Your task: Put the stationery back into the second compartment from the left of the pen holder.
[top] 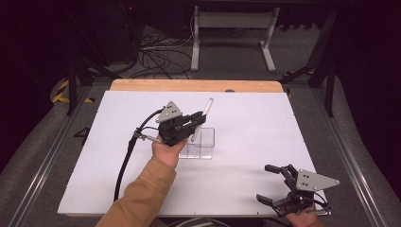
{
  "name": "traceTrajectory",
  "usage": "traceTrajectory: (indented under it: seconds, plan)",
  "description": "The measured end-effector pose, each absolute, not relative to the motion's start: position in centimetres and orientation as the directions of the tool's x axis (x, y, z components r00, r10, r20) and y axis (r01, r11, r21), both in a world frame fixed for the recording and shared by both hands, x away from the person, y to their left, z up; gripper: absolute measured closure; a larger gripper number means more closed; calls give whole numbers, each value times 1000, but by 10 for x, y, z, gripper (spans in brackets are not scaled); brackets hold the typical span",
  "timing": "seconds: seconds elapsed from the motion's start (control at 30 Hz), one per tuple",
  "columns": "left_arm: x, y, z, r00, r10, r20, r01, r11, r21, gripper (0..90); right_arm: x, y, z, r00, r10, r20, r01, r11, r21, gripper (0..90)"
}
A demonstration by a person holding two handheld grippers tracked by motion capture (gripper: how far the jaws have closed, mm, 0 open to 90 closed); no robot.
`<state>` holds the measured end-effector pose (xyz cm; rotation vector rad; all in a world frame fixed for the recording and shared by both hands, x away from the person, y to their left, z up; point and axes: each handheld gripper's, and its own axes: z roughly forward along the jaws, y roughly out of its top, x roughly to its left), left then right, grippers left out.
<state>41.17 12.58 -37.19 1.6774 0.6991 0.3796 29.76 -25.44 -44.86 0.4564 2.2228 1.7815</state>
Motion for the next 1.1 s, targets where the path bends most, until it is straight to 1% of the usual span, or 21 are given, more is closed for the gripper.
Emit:
traceTrajectory:
  seconds: [0.33,0.43,0.5,0.73,0.8,0.87,1.1]
  plan:
    - [416,127,-380,755,647,-106,235,-116,965,783,297,-254,-449,-919,395,-4,82,202,976,47]
    - [416,129,-384,749,654,-108,241,-117,963,782,297,-254,-449,-919,394,-4,82,202,976,47]
    - [416,130,-386,748,651,-128,257,-108,960,782,297,-254,-449,-919,395,-5,82,202,976,47]
    - [413,132,-390,752,648,-119,263,-131,956,780,298,-253,-449,-919,393,-2,85,204,975,47]
    - [413,132,-391,756,642,-129,274,-131,953,778,298,-253,-449,-919,393,-3,84,204,975,47]
    - [411,132,-391,753,646,-124,282,-147,948,778,298,-253,-449,-919,394,-4,84,204,975,47]
    - [403,132,-390,749,660,-61,276,-227,934,778,298,-253,-449,-919,393,-4,84,205,975,47]
